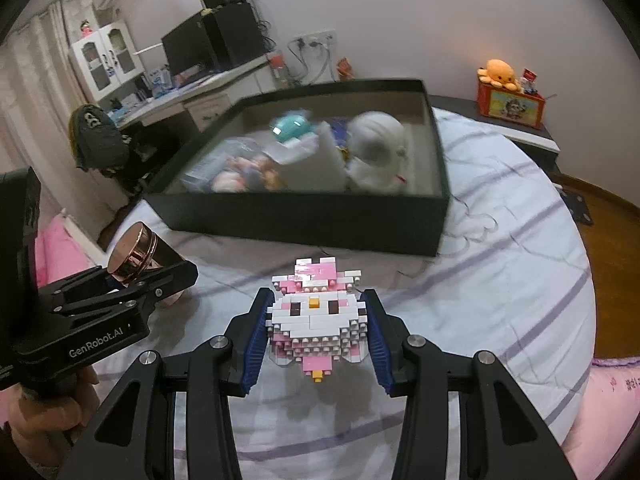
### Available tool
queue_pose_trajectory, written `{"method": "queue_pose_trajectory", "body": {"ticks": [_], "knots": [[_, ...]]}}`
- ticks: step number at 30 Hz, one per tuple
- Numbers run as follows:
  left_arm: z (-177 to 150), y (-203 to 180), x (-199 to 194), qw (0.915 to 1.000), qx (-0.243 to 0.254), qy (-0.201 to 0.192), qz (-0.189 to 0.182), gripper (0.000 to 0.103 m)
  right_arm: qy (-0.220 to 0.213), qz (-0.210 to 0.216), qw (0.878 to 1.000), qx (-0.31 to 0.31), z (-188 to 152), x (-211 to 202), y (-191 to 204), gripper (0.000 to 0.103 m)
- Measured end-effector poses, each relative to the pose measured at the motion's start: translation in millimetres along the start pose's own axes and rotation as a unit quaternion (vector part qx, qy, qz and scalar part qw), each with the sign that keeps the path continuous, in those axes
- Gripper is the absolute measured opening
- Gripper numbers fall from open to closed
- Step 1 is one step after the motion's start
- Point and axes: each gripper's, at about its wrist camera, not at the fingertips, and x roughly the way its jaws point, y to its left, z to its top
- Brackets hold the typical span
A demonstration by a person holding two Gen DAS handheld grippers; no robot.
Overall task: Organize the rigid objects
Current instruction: 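Grasp the Hello Kitty block figure with the right gripper while the left grasps the rose-gold jar, then carry the Hello Kitty figure and rose-gold jar into the tray and release both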
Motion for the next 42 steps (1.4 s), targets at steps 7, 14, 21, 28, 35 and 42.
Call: {"method": "queue_pose_trajectory", "body": {"ticks": [7, 14, 21, 28, 35, 42], "knots": [[49.5, 10.5, -25.3, 0.9987, 0.010, -0.050, -0.009, 0.047, -0.040, 0.018, 0.999, -0.029, 50.1, -20.2, 22.5, 0.046], [123.9, 11.7, -12.3, 0.9965, 0.025, -0.079, -0.014, 0.047, -0.072, 0.011, 0.997, -0.040, 122.9, -13.4, 20.8, 0.046], [184.0, 11.6, 38.7, 0.9973, 0.020, -0.070, -0.003, 0.047, -0.062, 0.004, 0.998, -0.028, 185.0, 25.7, -1.0, 0.046], [199.7, 10.4, 95.9, 0.9994, 0.014, -0.030, 0.001, 0.047, -0.008, -0.010, 1.000, -0.004, 208.4, 90.0, -33.7, 0.046], [194.1, 11.2, 129.4, 0.9997, 0.017, 0.018, 0.009, 0.049, 0.035, -0.027, 0.999, 0.009, 209.9, 128.0, -53.4, 0.046], [189.8, 11.9, 109.0, 0.9991, 0.026, -0.009, 0.034, 0.097, 0.036, -0.038, 0.998, 0.015, 201.9, 125.7, -56.5, 0.082]]}}
